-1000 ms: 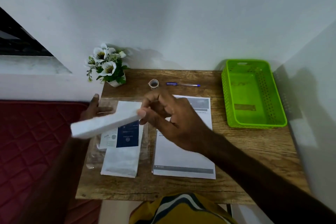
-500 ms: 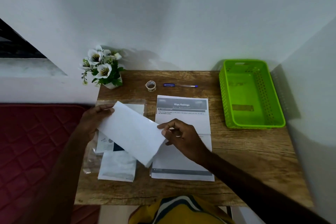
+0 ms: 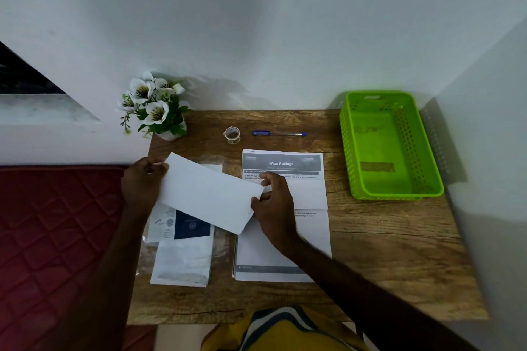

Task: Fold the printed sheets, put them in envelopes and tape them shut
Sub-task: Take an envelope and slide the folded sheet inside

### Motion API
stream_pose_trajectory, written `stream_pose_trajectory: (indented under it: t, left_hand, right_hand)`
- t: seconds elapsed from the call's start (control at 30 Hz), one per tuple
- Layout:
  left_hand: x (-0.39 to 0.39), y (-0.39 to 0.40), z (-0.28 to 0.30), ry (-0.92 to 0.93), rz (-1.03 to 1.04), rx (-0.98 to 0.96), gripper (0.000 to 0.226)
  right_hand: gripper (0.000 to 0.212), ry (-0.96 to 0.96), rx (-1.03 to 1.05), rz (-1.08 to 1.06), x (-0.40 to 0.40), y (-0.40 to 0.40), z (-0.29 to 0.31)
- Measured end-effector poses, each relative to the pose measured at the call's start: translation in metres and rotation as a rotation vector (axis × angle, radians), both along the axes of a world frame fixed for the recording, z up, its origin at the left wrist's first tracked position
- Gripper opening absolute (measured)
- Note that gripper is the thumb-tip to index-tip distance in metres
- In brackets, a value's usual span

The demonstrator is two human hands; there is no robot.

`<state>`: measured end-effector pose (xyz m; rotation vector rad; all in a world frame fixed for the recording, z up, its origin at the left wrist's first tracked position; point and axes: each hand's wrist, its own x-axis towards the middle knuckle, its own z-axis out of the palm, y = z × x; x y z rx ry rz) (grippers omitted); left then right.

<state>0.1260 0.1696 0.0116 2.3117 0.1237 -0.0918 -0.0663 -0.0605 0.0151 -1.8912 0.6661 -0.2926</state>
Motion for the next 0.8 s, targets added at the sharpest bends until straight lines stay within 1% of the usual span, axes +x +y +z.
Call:
stream_pose_trajectory:
  t: [0.1,0.17,0.2,0.27,0.3,0.33,0.4,0.47,0.5,0.63,0.73,0.8]
  left_hand:
    - [-0.007,-0.006,0.001,-0.114,0.003,0.209,0.027]
    - [-0.015,-0.011,0.003,-0.188,0.021,0.294,0.026]
    - [-0.022,-0.013,0.004,-0.260,0.010,0.329,0.026]
    - [-0.039,-0.022,0.005,-0.450,-0.080,0.375,0.025]
    - [-0.052,-0.029,0.006,-0.516,-0.151,0.365,0.026]
    - [-0.066,-0.038,0.006,-0.542,-0.231,0.336,0.028]
    - [-0.098,-0.056,0.002,-0.507,-0.407,0.301,0.035]
    - [-0.128,-0.070,-0.006,-0.450,-0.560,0.330,0.043]
    - [-0.139,-0.075,-0.010,-0.420,-0.605,0.348,0.047]
    - [-0.158,-0.082,-0.020,-0.278,-0.603,0.416,0.068]
    - [-0.161,-0.083,-0.023,-0.216,-0.618,0.475,0.081]
    - [-0.161,-0.083,-0.024,-0.198,-0.619,0.465,0.083]
  right_hand:
    - [0.057,0.052,-0.024,0.019,0.002,-0.001,-0.003]
    - [0.054,0.081,-0.047,0.032,0.003,-0.001,-0.004]
    - [0.053,0.087,-0.054,0.037,0.004,-0.001,-0.004]
    - [0.052,0.093,-0.062,0.042,0.006,-0.001,-0.005]
    - [0.052,0.097,-0.067,0.044,0.006,-0.002,-0.005]
    - [0.052,0.100,-0.071,0.044,0.007,-0.002,-0.006]
    - [0.051,0.104,-0.077,0.043,0.009,-0.001,-0.007]
    - [0.050,0.102,-0.076,0.043,0.009,-0.002,-0.007]
    - [0.049,0.099,-0.070,0.043,0.009,-0.003,-0.006]
    - [0.036,0.072,0.005,-0.001,0.005,-0.008,-0.002]
    - [0.026,0.040,-0.037,-0.120,-0.010,-0.017,0.002]
    - [0.028,0.063,-0.098,-0.245,-0.028,-0.027,0.004]
